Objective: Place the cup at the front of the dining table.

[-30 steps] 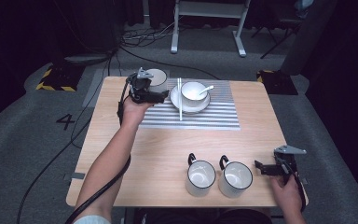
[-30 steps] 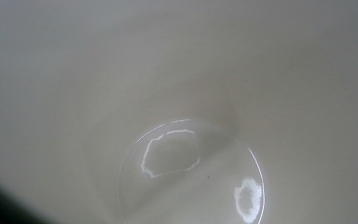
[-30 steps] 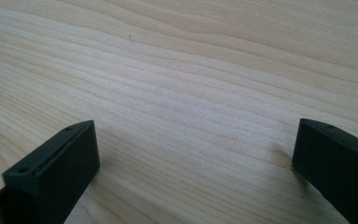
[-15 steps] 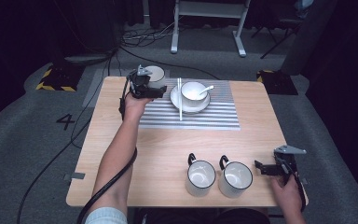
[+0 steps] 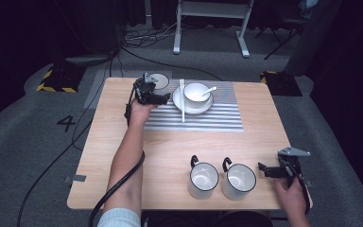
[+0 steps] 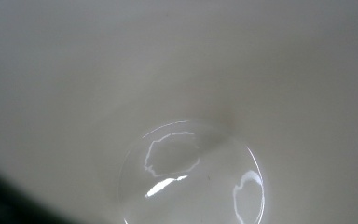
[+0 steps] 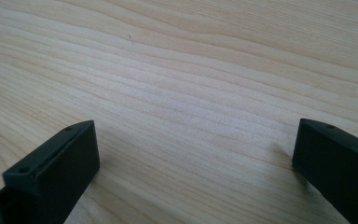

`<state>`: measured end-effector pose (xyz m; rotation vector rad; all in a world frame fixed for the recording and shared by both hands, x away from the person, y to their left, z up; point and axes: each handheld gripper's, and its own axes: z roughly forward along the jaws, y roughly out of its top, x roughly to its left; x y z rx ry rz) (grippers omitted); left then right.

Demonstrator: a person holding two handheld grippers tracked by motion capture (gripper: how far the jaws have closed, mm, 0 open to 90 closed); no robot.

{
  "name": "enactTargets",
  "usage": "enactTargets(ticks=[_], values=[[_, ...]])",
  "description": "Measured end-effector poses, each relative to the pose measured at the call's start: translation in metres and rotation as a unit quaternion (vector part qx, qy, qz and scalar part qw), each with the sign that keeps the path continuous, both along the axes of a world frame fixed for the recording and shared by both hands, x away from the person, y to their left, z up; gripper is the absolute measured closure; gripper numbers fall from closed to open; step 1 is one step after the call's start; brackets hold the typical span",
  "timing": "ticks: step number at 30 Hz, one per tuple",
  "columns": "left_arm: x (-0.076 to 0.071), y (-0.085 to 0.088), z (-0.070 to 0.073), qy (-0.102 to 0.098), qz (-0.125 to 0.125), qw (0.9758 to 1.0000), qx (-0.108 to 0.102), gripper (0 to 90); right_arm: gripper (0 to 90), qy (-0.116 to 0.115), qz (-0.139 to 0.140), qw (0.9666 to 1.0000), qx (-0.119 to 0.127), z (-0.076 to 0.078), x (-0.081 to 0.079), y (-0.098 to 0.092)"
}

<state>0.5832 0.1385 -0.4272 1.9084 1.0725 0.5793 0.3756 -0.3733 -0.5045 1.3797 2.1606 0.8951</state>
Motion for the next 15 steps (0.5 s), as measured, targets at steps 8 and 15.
enactTargets(ticks=[8, 15], values=[[0.003, -0.004, -0.018, 0.019, 0.008, 0.9998, 0.002, 3.6, 0.4, 0.000, 0.000, 1.0000, 0.000, 0.000, 0.000, 0.000], [0.003, -0.007, -0.034, 0.034, 0.018, 0.9992, -0.004, 3.6, 0.4, 0.000, 0.000, 1.0000, 0.000, 0.000, 0.000, 0.000]])
